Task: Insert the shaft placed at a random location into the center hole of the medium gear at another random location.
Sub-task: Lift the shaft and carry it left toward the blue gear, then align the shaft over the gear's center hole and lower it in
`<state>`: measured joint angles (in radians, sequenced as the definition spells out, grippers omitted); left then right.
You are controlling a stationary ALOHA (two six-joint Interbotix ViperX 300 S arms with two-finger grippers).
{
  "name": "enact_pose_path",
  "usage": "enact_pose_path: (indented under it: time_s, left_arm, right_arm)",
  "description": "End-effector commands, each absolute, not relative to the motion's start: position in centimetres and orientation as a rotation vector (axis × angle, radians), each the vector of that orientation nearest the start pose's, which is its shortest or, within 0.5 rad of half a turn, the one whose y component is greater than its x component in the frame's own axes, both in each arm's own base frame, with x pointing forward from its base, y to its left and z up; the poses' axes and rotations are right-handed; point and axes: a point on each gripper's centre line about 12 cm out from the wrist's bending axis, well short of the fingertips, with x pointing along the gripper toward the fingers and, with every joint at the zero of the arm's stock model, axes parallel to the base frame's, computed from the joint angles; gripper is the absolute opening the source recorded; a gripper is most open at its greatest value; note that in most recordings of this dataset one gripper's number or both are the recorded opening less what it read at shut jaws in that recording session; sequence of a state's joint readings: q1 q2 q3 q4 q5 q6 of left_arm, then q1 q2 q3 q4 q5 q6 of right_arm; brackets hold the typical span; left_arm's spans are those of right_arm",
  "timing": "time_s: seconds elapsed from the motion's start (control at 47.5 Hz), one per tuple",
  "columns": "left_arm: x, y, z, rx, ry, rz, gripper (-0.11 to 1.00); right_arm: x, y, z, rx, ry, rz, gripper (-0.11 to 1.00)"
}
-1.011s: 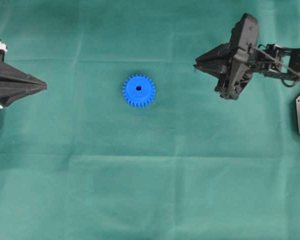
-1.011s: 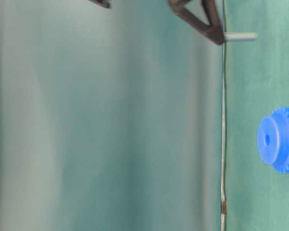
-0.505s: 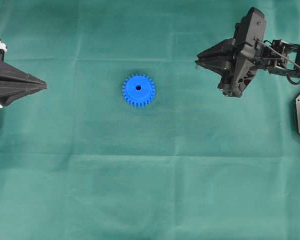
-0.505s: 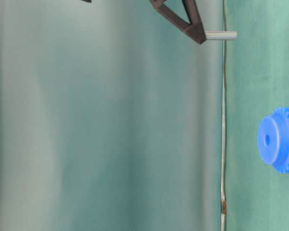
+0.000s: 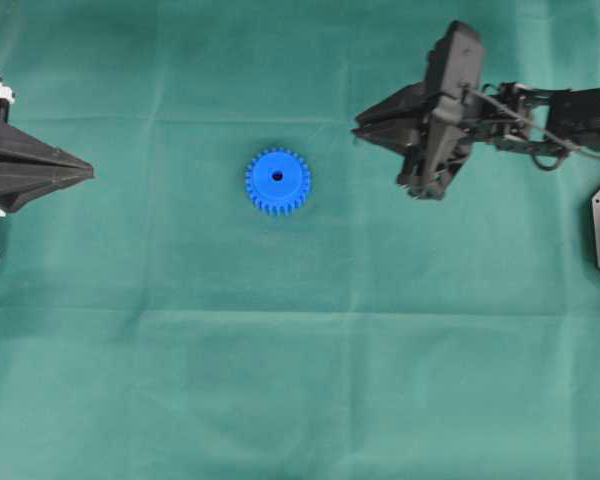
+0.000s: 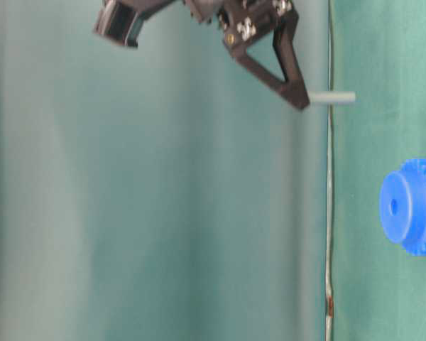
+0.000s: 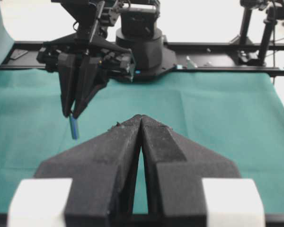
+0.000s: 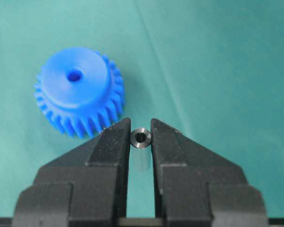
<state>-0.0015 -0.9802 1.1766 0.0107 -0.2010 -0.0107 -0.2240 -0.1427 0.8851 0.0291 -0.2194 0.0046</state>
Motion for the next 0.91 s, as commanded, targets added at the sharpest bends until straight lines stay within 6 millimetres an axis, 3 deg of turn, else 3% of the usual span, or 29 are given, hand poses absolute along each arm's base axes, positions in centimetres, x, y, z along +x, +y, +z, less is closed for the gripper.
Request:
enact_pose_path:
  time_s: [0.0, 0.442, 0.884]
  left_arm:
    - [19.9, -0.1, 29.5, 0.003, -0.028, -0.004, 0.00]
    - [19.9, -0.1, 29.5, 0.003, -0.029, -0.004, 0.00]
    - [19.9, -0.1, 29.5, 0.006, -0.029, -0.004, 0.00]
  right_arm:
    - [35.0, -7.4, 18.6, 0.072, 0.456, -0.216, 0.13]
    - [40.9, -5.5, 19.3, 0.050, 0.421, -0.141, 0.13]
    - [41.5, -5.5, 18.8, 0.051, 0.429, -0.139, 0.13]
